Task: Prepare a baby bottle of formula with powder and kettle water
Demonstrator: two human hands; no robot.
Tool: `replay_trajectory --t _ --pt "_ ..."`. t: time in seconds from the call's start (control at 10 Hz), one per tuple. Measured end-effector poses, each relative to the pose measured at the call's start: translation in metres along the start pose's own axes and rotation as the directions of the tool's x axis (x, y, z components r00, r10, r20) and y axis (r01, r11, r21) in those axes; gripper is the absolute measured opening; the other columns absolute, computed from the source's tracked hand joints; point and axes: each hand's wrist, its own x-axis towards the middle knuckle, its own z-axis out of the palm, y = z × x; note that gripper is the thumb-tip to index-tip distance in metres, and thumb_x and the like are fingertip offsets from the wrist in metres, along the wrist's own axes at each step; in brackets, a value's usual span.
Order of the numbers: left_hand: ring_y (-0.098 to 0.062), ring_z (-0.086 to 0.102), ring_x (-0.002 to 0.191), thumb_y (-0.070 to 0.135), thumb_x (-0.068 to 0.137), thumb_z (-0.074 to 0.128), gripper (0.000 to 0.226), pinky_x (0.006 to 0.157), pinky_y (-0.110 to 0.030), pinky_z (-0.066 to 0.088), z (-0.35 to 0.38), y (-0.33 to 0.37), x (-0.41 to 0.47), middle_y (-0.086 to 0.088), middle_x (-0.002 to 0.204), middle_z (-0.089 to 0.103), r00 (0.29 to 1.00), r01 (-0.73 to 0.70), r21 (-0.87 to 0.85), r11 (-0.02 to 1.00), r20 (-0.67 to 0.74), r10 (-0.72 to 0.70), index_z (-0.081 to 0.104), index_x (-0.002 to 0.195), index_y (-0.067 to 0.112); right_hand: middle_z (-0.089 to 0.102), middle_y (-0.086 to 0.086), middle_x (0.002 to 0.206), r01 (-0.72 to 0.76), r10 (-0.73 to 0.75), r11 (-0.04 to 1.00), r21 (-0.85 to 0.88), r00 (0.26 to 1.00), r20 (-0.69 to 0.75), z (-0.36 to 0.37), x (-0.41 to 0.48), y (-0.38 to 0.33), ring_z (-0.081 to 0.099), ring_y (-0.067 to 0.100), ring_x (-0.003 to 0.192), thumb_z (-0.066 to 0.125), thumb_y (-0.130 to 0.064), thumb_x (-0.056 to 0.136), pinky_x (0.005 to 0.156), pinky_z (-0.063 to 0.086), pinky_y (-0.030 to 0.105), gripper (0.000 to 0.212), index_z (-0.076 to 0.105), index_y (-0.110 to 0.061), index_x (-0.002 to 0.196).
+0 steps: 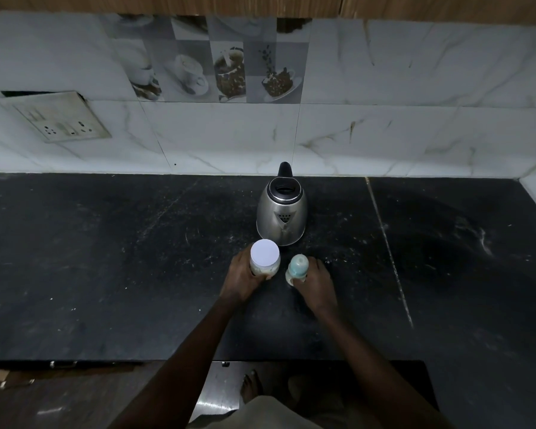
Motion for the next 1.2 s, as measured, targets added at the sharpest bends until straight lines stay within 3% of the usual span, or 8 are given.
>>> replay_trajectory --t 0.3,0.5,0.7,0.8,1.0,1.1,1.2 --pt "-0.031 0.054 0.132 0.014 0.073 0.087 0.081 0.108 -0.026 0.037 0.005 0.015 0.011 -0.016 0.143 0.054 0.999 0.055 -0.033 0.998 -0.001 -0.055 0.053 0.146 0.008 0.065 0.019 0.113 -0.031 0.032 0.999 -0.038 0.999 0.015 0.004 0.039 -0.015 0.065 0.041 0.102 0.089 -0.018 0.069 0.082 0.052 0.043 0.054 0.064 -0.002 0.115" --pt "-0.025 0.053 0.132 0.043 0.071 0.073 0.088 0.11 -0.044 0.052 0.01 0.004 0.011 -0.01 0.143 0.05 0.999 0.034 -0.059 0.998 -0.029 -0.035 0.05 0.15 0.013 0.066 0.019 0.108 -0.036 0.036 0.999 -0.032 0.999 0.012 0.01 0.051 -0.016 0.065 0.041 0.1 0.089 -0.017 0.068 0.081 0.052 0.042 0.054 0.064 -0.001 0.114" --pt "-0.03 0.052 0.138 0.013 0.076 0.087 0.086 0.116 -0.047 0.046 0.014 0.002 0.011 -0.014 0.15 0.05 0.998 0.029 -0.047 0.998 -0.053 -0.032 0.048 0.152 0.008 0.067 0.017 0.109 -0.025 0.026 0.997 -0.069 0.999 0.018 0.011 0.049 -0.017 0.066 0.04 0.1 0.09 -0.021 0.067 0.079 0.054 0.044 0.057 0.064 -0.004 0.114" --pt "-0.029 0.052 0.14 0.011 0.079 0.086 0.083 0.118 -0.04 0.043 0.016 0.002 0.006 -0.014 0.152 0.052 0.995 0.052 -0.061 0.997 -0.086 -0.057 0.047 0.153 0.008 0.066 0.016 0.112 -0.031 0.033 0.996 -0.083 0.999 0.022 0.008 0.047 -0.02 0.067 0.04 0.102 0.089 -0.022 0.069 0.08 0.054 0.044 0.056 0.064 -0.005 0.117" --pt "-0.024 0.045 0.147 0.017 0.084 0.086 0.088 0.121 -0.041 0.039 0.021 0.009 -0.001 -0.011 0.161 0.046 0.988 0.081 -0.099 0.992 -0.124 -0.093 0.04 0.158 0.007 0.062 0.012 0.125 -0.028 0.033 0.995 -0.1 0.998 0.049 -0.001 0.042 -0.026 0.065 0.037 0.113 0.088 -0.03 0.074 0.083 0.054 0.045 0.065 0.058 -0.011 0.129" --pt "-0.026 0.041 0.15 0.008 0.084 0.076 0.085 0.125 -0.043 0.034 0.024 0.004 0.001 -0.014 0.162 0.043 0.988 0.08 -0.077 0.994 -0.123 -0.09 0.037 0.159 0.005 0.058 0.008 0.132 -0.009 0.019 0.993 -0.115 0.996 0.084 -0.004 0.038 -0.025 0.062 0.035 0.119 0.087 -0.034 0.075 0.086 0.055 0.046 0.074 0.051 -0.017 0.137" --pt "-0.031 0.038 0.152 0.0 0.073 0.065 0.091 0.125 -0.033 0.026 0.021 -0.001 0.005 -0.017 0.163 0.042 0.99 0.08 -0.074 0.994 -0.109 -0.088 0.036 0.159 0.003 0.054 0.01 0.14 -0.005 0.02 0.99 -0.143 0.995 0.1 -0.009 0.039 -0.025 0.059 0.036 0.124 0.084 -0.031 0.076 0.091 0.055 0.047 0.082 0.043 -0.018 0.146"
